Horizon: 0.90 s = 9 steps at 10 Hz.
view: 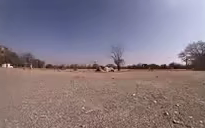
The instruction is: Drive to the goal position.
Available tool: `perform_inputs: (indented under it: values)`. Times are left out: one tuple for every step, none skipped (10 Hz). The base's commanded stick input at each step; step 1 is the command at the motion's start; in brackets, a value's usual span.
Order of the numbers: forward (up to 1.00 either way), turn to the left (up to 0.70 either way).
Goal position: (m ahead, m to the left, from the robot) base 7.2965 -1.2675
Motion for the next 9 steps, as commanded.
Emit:
perform_inputs:
  values:
    - [0.50, 0.00]
    - [0.50, 0.00]
    - [0.50, 0.00]
    - [0.50, 0.00]
    - [0.50, 0.00]
    - [0.50, 0.00]
    - [0.50, 0.00]
    - [0.50, 0.00]
    - [0.50, 0.00]
